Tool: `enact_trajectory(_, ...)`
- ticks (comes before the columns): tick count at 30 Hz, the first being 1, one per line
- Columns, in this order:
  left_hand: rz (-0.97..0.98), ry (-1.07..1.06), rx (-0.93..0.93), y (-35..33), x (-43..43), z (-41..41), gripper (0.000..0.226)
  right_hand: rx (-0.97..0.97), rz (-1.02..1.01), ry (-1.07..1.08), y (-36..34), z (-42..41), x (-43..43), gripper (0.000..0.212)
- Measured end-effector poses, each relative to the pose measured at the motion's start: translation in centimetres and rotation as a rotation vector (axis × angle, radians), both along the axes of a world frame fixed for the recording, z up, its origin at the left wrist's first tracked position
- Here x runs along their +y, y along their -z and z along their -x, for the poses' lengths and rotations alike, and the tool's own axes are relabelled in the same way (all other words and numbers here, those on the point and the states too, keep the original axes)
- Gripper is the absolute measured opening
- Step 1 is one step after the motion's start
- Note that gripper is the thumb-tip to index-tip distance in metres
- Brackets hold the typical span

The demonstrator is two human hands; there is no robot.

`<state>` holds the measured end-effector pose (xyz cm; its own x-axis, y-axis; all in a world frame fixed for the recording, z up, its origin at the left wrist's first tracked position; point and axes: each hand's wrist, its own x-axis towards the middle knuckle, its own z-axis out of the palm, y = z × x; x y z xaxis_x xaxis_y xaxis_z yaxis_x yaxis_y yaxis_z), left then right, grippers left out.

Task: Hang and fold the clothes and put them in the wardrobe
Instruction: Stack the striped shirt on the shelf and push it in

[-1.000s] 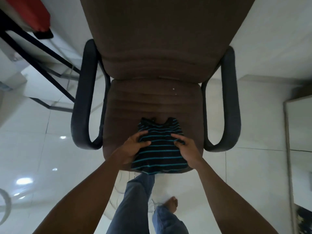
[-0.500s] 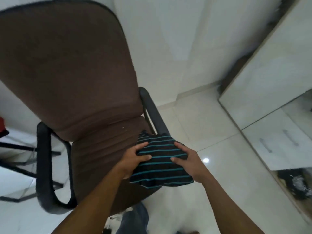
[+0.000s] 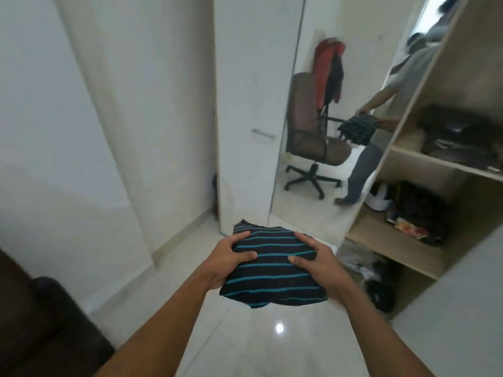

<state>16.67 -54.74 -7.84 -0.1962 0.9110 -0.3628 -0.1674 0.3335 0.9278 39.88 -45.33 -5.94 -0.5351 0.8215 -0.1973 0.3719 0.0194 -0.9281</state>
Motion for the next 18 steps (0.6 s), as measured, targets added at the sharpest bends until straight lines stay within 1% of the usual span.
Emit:
enact_trajectory(4, -0.102, 0.15, 0.005, -5.2, 10.0, -6.8, 0.074, -0.028, -0.123, 0.169, -5.5, -7.6, 6.4, 0.071)
enact_trajectory(8, -0.177, 0.274, 0.007, -9.8, 18.9, -12.8, 0.07, -0.02, -0.215, 0.323, -10.4, -13.8, 11.9, 0.069)
enact_trajectory(12, -0.251, 0.387, 0.023, -13.7, 27.5, -17.6, 0.066, -0.006, -0.225, 0.438, -13.6, -19.0, 18.1, 0.069)
enact_trajectory(15, -0.29, 0.46, 0.019, -16.2, 33.9, -20.3, 0.064, 0.023, -0.225, 0.546, -16.1, -22.0, 22.7, 0.065)
enact_trajectory(16, -0.294, 0.486, 0.015, -17.1, 35.9, -21.2, 0.063, 0.018, -0.219, 0.579, -17.1, -22.8, 24.1, 0.066)
enact_trajectory(18, -0.286, 0.542, 0.001, -18.5, 39.8, -22.8, 0.057, -0.002, -0.201, 0.623, -18.6, -24.6, 27.2, 0.076)
